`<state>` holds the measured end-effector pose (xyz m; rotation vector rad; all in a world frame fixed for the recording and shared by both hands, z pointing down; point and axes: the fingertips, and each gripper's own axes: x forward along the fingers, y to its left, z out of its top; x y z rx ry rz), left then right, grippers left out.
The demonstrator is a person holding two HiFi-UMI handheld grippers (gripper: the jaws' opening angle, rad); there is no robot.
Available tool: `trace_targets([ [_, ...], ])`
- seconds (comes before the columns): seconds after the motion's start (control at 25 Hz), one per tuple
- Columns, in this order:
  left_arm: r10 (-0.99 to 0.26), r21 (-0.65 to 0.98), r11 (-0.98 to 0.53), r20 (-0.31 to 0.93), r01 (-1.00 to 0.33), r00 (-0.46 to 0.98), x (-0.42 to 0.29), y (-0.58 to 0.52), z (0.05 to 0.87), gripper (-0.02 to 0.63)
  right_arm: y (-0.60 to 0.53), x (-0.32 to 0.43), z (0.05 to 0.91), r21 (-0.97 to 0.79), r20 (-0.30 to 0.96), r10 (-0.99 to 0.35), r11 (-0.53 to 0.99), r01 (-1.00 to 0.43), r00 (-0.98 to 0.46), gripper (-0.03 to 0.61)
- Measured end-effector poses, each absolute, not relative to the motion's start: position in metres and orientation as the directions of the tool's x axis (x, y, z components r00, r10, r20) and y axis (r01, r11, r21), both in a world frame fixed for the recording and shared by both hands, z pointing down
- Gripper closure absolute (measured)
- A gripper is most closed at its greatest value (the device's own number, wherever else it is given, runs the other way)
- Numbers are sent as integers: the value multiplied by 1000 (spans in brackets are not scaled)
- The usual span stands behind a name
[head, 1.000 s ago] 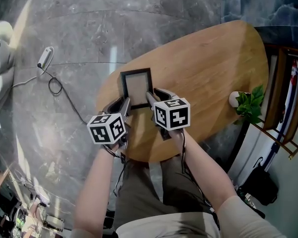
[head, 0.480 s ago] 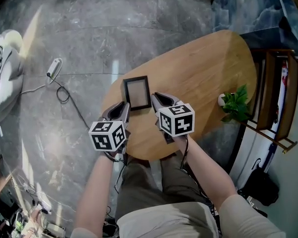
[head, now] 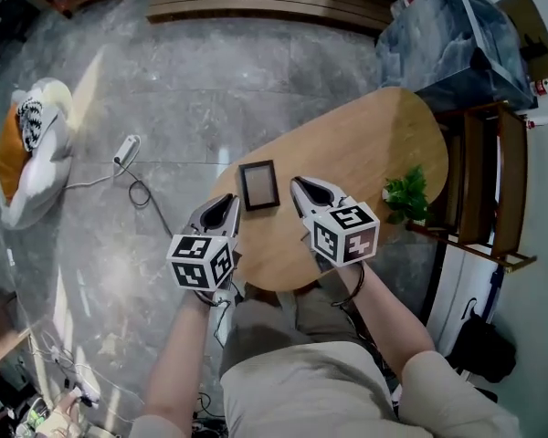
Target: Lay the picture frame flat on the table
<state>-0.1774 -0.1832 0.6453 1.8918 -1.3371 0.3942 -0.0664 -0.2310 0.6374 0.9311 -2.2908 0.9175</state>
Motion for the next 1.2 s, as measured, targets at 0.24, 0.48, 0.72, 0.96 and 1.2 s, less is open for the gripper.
trace_targets([
  [0.24,-734,357,-241,542,-903,410,-176,-173,527,577,-222,-77,519,-368,538,-440,645,-670,-719,577],
  [0.48,-800,320,-304,426,-897,423,-168,-153,419,577,-195,-77,405,-302,404,-487,728,-616,-774,577],
  [0.72,-854,230,-371,297,-900,428,-166,-129,327,577,-173,-67,305,-257,253,-541,762,-595,-802,577],
  [0.96,-880,120,-425,179,-897,441,-158,-98,248,577,-146,-53,229,-202,124,-572,785,-585,-811,578],
  [1.2,-899,2,-428,102,-904,426,-155,-63,193,577,-102,-47,176,-147,12,-567,814,-562,-824,577],
])
